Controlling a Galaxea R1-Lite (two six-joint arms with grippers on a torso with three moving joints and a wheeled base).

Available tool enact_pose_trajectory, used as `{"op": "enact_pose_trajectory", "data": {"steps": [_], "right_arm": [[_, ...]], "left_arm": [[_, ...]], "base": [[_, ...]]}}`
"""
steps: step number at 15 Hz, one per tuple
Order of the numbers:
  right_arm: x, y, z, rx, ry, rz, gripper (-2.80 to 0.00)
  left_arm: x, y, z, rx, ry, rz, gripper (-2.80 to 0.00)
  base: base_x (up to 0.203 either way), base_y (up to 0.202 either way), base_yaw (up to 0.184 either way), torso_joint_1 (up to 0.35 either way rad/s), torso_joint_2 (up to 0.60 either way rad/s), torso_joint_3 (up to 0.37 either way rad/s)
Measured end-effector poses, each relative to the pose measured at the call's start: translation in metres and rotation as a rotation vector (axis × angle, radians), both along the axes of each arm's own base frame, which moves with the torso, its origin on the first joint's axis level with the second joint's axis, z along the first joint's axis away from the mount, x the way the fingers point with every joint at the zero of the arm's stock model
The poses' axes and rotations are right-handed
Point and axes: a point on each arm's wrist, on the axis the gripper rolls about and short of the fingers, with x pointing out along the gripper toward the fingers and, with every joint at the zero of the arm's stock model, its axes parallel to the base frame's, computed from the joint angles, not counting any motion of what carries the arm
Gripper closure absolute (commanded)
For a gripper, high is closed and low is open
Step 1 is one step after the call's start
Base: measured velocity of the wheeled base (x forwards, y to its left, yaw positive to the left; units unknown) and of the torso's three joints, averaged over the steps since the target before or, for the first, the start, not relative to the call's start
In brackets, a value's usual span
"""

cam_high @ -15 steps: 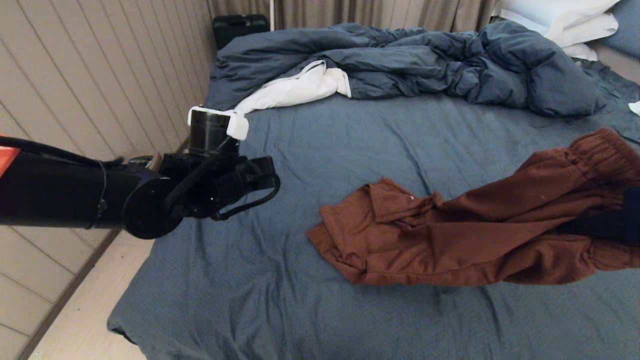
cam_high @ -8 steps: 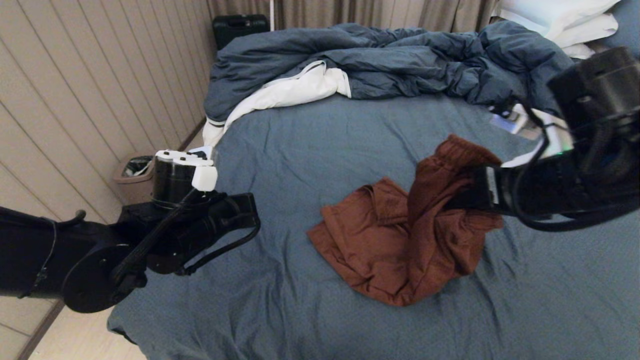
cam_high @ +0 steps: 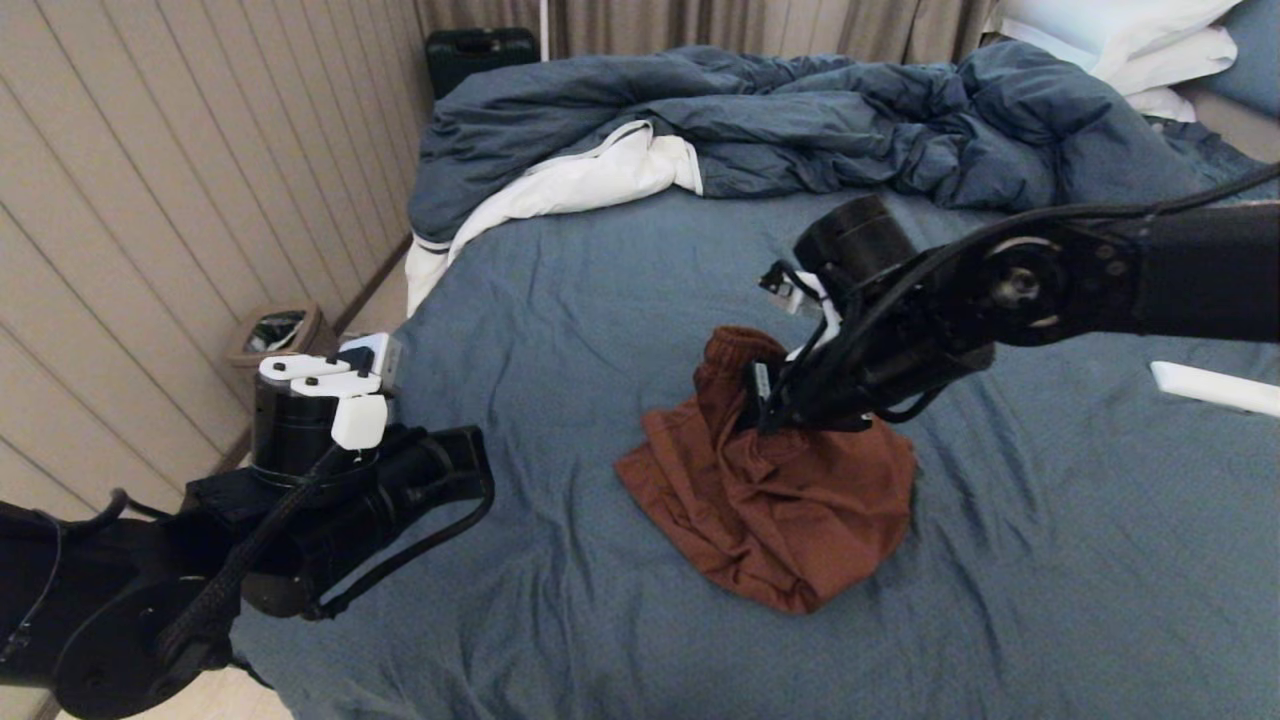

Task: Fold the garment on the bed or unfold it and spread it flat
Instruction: Fold the brown shorts

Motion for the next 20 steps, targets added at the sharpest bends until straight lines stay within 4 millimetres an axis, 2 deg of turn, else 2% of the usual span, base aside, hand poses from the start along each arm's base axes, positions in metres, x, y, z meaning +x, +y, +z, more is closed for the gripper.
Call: {"op": "enact_pose_trajectory", "data": {"steps": [3,7,11,14,15,17,20], "right_arm": [[0.017,0.014,-0.013,-0.017,0.004,-0.002,-2.8],[0.02,0.019,-0.008,-0.022,-0.021,-0.003,-2.8],[0.01,0.017,0.006,-0.014,-0.035,0.005,-2.8],[-0.011,0.005,0.039,0.019,-0.098,0.004,-2.8],[-0.018,-0.002,0.049,0.027,-0.112,-0.001,0.0],[-0.028,-0.012,0.054,0.016,-0.105,-0.029,0.0],[-0.031,-0.021,0.048,-0.015,-0.085,-0.053,0.0]], "left_arm": [[-0.002,0.001,-0.005,-0.011,0.025,-0.012,0.0],[-0.003,0.001,-0.006,-0.014,0.033,-0.02,0.0],[-0.005,0.002,-0.006,-0.016,0.034,-0.018,0.0],[-0.006,0.003,0.001,-0.026,0.009,-0.011,0.0],[-0.006,0.004,0.005,-0.032,-0.002,-0.009,0.0],[-0.01,0.007,0.011,-0.04,-0.017,-0.007,0.0],[-0.014,0.01,0.015,-0.046,-0.024,-0.005,0.0]], "base": [[0.0,0.0,0.0,0.0,0.0,0.0],[0.0,0.0,0.0,0.0,0.0,0.0],[0.0,0.0,0.0,0.0,0.0,0.0],[0.0,0.0,0.0,0.0,0.0,0.0],[0.0,0.0,0.0,0.0,0.0,0.0],[0.0,0.0,0.0,0.0,0.0,0.0],[0.0,0.0,0.0,0.0,0.0,0.0]]}}
